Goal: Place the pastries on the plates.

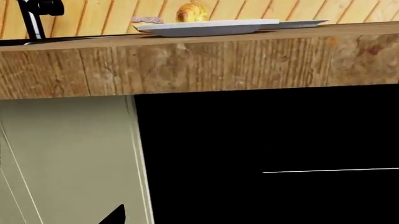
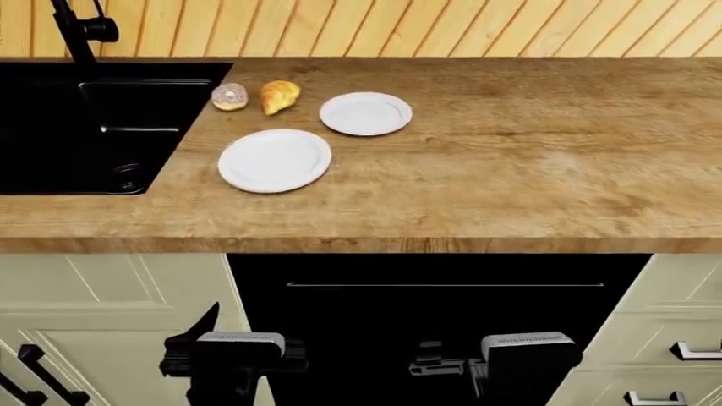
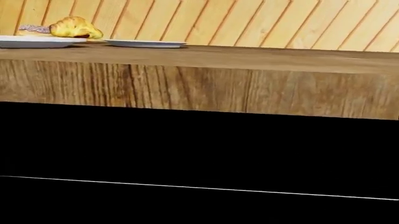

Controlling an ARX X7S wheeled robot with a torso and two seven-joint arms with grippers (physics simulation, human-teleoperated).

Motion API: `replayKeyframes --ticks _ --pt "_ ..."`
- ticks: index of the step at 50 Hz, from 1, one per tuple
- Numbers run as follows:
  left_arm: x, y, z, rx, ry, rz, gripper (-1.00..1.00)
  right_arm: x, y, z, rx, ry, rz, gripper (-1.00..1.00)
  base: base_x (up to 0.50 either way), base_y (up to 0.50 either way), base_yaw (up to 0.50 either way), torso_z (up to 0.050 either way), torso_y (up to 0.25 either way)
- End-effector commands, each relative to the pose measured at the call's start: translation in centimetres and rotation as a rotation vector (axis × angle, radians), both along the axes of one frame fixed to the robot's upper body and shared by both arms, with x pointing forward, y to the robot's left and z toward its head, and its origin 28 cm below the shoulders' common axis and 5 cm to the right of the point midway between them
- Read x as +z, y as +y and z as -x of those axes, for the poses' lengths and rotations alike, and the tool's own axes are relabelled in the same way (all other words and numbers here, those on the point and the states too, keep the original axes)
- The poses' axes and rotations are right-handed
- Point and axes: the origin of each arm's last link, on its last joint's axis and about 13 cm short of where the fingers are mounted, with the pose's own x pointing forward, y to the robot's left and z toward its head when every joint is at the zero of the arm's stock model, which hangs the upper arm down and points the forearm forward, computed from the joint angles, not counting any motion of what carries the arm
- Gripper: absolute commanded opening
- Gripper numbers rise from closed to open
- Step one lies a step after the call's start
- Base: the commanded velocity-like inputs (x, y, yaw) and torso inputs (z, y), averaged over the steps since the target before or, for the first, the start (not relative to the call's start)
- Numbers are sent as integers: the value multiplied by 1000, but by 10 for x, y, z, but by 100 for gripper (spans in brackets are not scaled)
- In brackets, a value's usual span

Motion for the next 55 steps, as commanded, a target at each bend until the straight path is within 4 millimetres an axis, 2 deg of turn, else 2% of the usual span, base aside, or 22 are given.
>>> replayKeyframes --ticks 1,7,33,39,48,52,55 --pt "1 1 1 -8 -35 7 100 1 0 0 5 -14 -5 100 270 500 0 21 0" --pt "1 5 4 -5 -49 5 100 1 0 0 -3 -20 -6 100 68 103 0 48 0" --pt "1 0 1 -15 -57 -33 100 -1 -1 -1 -24 -3 -22 100 0 0 0 50 0" --pt "1 3 1 11 -26 17 100 -1 -1 -2 -27 2 -28 100 0 0 0 50 0" --pt "3 8 4 29 -65 -9 100 -4 -2 -2 -56 37 -38 100 0 0 0 0 0" --pt "4 8 2 34 -49 45 100 -3 -3 -2 -52 31 -51 100 0 0 0 0 0" --pt "10 5 2 29 -54 39 100 10 -4 -2 -47 -5 -67 100 0 0 0 0 0"
